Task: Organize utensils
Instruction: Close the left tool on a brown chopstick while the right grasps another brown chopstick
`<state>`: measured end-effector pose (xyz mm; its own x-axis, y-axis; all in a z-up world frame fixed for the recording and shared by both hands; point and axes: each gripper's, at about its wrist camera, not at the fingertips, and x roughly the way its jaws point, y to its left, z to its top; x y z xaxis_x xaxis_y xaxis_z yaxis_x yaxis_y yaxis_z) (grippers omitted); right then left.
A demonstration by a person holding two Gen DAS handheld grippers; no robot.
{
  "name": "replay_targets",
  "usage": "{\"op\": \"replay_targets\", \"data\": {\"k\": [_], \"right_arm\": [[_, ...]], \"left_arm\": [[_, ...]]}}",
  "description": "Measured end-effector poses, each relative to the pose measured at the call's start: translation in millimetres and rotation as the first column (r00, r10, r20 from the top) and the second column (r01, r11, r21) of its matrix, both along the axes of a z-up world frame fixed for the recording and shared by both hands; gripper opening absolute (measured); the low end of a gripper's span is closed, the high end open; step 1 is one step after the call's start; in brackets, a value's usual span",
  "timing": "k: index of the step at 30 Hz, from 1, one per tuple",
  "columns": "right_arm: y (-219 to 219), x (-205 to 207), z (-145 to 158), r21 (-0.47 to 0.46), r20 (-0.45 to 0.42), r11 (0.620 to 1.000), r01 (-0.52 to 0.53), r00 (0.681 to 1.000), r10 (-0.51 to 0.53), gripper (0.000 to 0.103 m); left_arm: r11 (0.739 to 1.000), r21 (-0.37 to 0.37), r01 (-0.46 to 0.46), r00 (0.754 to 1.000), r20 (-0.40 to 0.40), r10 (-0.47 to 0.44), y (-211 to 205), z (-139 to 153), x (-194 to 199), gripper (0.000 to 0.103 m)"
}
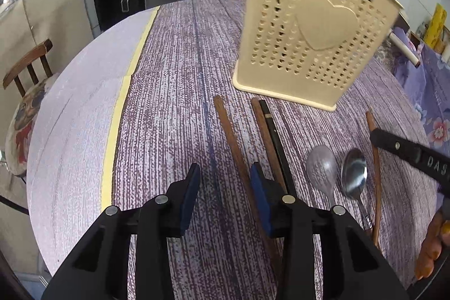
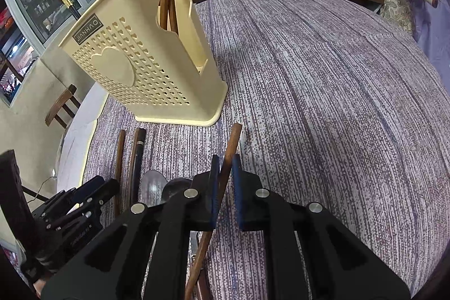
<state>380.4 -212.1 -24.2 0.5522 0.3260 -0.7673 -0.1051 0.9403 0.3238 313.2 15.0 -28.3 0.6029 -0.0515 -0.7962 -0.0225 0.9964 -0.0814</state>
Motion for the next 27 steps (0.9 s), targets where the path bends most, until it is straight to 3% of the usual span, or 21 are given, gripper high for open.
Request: {"op": "replay_targets", "data": {"k": [9, 13, 18, 22, 24, 26, 27], "right_arm": [[2, 1, -1, 0.044, -0.015, 0.999, 0.004, 1.000, -0.003, 0.009], [2, -1, 0, 0.061, -0.012, 0.998, 0.004, 1.000, -0.003, 0.001], [1, -1, 1, 0.060, -0.009, 0.998, 0.005, 1.000, -0.005, 0.001], [-3, 1, 3, -0.016, 0.017, 0.999, 0.051, 0.999, -0.050, 0.003], [-5, 3, 3, -0.053, 0.022, 0.996, 0.068, 0.998, -0.067, 0.012], [-6, 5, 0, -0.072, 0.021, 0.994, 0.083, 0.996, -0.082, 0.040], [-7, 6, -3, -0.061, 0.014, 0.995, 0.081, 0.997, -0.080, 0.041]], "left_arm": [[0.999, 0.011, -0.041, 0.998, -0.044, 0.042, 1, 2, 40, 0.034], [0.998, 0.035, -0.059, 0.997, -0.044, 0.060, -2, 3, 47, 0.011], [0.998, 0.020, -0.065, 0.997, -0.047, 0.066, 0, 3, 50, 0.010], [0.998, 0.009, -0.063, 0.997, -0.047, 0.063, 2, 4, 49, 0.010], [0.998, 0.009, -0.060, 0.997, -0.046, 0.060, 4, 3, 49, 0.010], [0.998, 0.008, -0.060, 0.997, -0.045, 0.060, 1, 3, 45, 0.010], [0.998, 0.008, -0.060, 0.997, -0.044, 0.060, 1, 3, 45, 0.010]]}}
